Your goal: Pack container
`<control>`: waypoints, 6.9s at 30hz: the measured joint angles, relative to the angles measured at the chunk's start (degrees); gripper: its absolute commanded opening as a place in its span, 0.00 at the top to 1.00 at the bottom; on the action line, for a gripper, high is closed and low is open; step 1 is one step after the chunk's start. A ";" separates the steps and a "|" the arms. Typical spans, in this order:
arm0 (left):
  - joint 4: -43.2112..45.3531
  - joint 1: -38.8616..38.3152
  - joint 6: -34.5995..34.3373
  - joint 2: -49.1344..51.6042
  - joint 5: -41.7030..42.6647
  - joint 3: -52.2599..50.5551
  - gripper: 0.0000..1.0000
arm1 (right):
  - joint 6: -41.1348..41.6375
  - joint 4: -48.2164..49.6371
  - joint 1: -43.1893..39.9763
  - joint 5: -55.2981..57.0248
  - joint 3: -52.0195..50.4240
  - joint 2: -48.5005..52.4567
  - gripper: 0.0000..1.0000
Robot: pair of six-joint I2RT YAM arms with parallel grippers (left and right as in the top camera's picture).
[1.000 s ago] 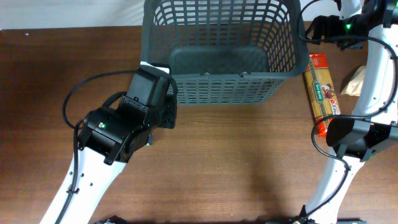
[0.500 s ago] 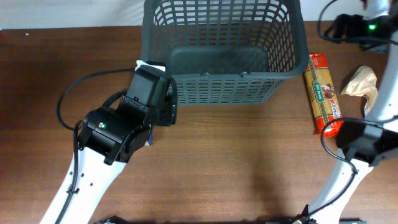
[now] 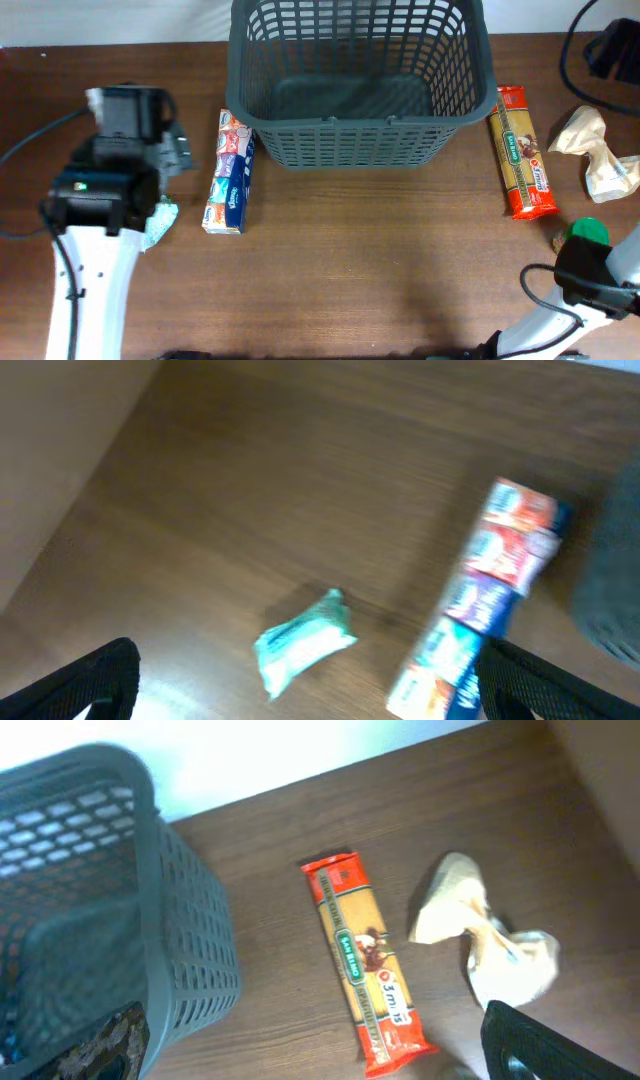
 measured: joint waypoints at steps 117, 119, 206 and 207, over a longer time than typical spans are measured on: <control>-0.17 6.99 0.02 -0.07 0.02 0.02 0.00 | 17.79 21.24 -18.12 12.66 -71.25 -10.03 0.01; -0.17 6.99 0.00 -0.07 0.02 0.02 0.00 | 17.90 20.68 -18.12 13.81 -71.25 -10.03 0.01; -0.17 6.99 0.00 -0.09 0.02 0.02 0.00 | 10.27 42.14 -22.14 12.11 -92.52 -8.20 0.01; -0.17 6.99 0.00 -0.09 0.02 0.02 0.00 | 10.25 42.25 -22.14 12.11 -92.52 -7.72 0.01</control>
